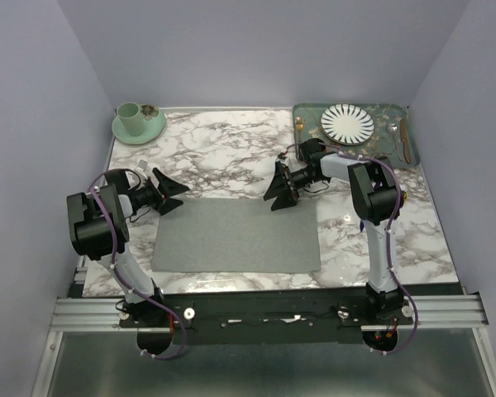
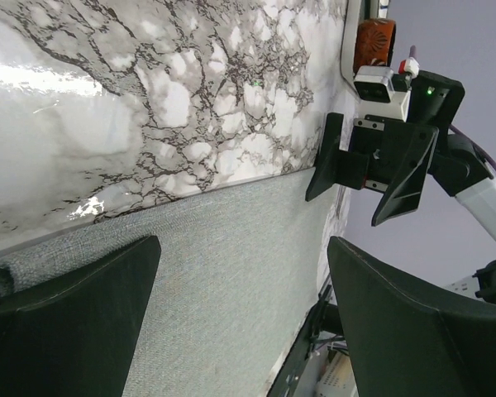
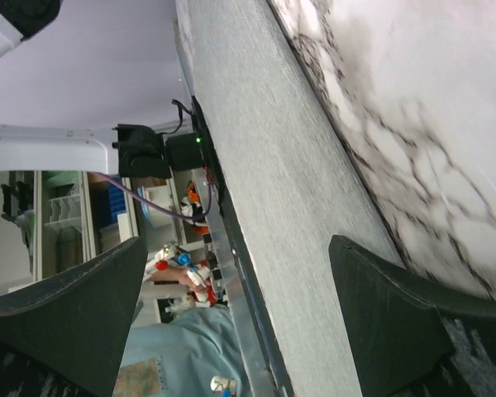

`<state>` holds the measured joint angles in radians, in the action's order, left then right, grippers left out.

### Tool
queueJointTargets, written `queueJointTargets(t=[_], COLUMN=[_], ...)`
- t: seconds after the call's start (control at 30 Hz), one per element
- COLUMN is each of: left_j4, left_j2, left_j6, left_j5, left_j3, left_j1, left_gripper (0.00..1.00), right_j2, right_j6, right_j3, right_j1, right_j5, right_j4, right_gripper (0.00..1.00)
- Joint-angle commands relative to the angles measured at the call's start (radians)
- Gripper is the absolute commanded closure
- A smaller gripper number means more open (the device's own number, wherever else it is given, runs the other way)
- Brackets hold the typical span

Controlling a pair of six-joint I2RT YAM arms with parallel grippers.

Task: Fold the napkin into a case and place the utensils inside
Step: Smooth out the rectangle-folded napkin at the center of the board.

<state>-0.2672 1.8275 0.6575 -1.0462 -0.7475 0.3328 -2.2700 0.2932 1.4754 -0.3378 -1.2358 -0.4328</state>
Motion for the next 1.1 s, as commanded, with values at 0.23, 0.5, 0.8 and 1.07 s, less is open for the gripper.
queueJointTargets(t=[0.23, 0.5, 0.8, 1.07], left_j4=[0.028, -0.343, -0.533, -0.582], left_j2=[-0.172, -0.085, 0.148, 0.23], left_j6=[-0.001, 0.359, 0.519, 0.55], left_j5=[0.097, 0.241, 0.293, 0.215], left_j3=[-0.013, -0.003, -0.116, -0.073], left_j1=[-0.159, -0.544, -0.713, -0.632], left_gripper=[0.01, 0.01, 0.01, 0.01], right_j2=[0.217, 0.231, 0.144, 0.037], right_j6=[-0.33, -0.25, -0.203, -0.143], right_j3=[-0.003, -0.07, -0.036, -0.024], right_j1=[0.051, 0.101, 0.14, 0.184], right_j5=[0.079, 0.349, 0.463, 0.453], right_j4=[-0.416, -0.4, -0.373, -0.417], right_gripper=[0.0, 0.17, 0.32, 0.3])
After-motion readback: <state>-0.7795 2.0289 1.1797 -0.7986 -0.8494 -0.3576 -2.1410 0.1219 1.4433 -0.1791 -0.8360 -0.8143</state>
